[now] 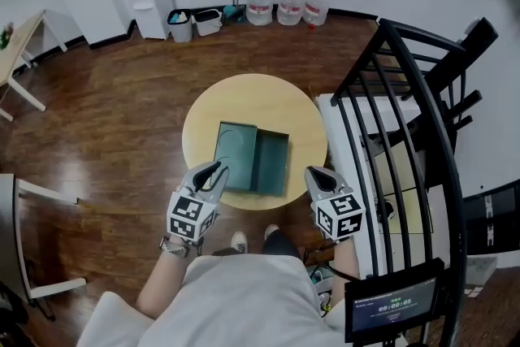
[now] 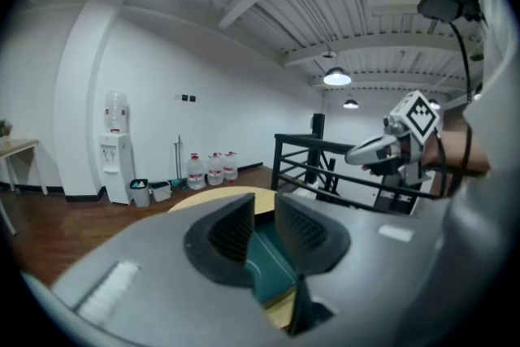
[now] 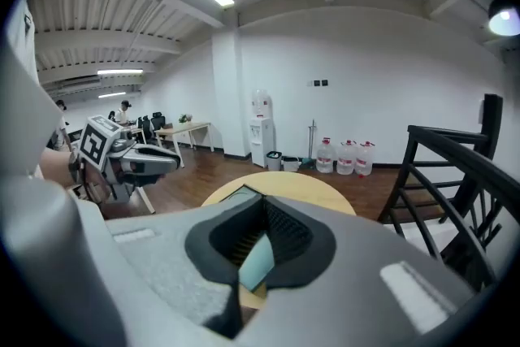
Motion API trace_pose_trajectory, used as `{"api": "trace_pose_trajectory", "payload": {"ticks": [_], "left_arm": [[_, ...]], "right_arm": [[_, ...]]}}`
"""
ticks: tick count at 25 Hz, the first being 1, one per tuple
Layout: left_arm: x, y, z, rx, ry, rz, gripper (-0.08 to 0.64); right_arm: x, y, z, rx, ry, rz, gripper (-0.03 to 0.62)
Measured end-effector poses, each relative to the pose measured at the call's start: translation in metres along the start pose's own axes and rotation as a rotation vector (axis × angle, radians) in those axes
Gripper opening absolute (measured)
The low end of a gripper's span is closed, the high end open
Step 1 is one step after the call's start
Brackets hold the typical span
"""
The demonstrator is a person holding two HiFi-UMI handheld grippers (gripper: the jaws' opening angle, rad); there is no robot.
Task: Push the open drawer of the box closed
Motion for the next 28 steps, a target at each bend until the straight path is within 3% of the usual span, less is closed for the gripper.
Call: {"api": "trace_pose_trajectory", "payload": {"ticks": [3, 6, 8, 12, 19, 24, 28], "left_arm": [[-0.007, -0.013, 0.006, 0.021, -0.02, 0.076, 0.135], [-0.015, -0.025, 0.01, 0.048, -0.031, 0.138, 0.149], [-0.02, -0.034, 0.013, 0.06, -0.026, 0.183, 0.16], [-0.028, -0.056, 0.018, 0.096, -0.019, 0.308, 0.199], [-0.044, -0.099, 0.031, 0.126, 0.088, 0.502, 0.216], [-0.043, -0.127, 0.039, 0.195, 0.197, 0.594, 0.239], [-0.041, -0.146, 0.041, 0.299, 0.214, 0.64, 0.242]], "right_arm": [[-0.003, -0.016, -0.01, 0.026, 0.045, 0.075, 0.075], [-0.012, -0.034, -0.024, 0.19, 0.022, 0.156, 0.086], [-0.023, -0.049, -0.03, 0.241, 0.034, 0.193, 0.09], [-0.051, -0.078, -0.033, 0.249, 0.122, 0.291, 0.103], [-0.088, -0.127, -0.041, 0.519, 0.276, 0.514, 0.103], [-0.108, -0.165, -0.048, 0.548, 0.394, 0.584, 0.104], [-0.118, -0.195, -0.051, 0.549, 0.476, 0.637, 0.104]]}}
Point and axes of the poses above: the fingertips, and each gripper's own axes: x backward along the fingers, z to its left, y out of its top, the point moved 6 cm from there along x, backward along the fingers, and after that the axes turned 9 degrees about -z, right-handed, at the moved point
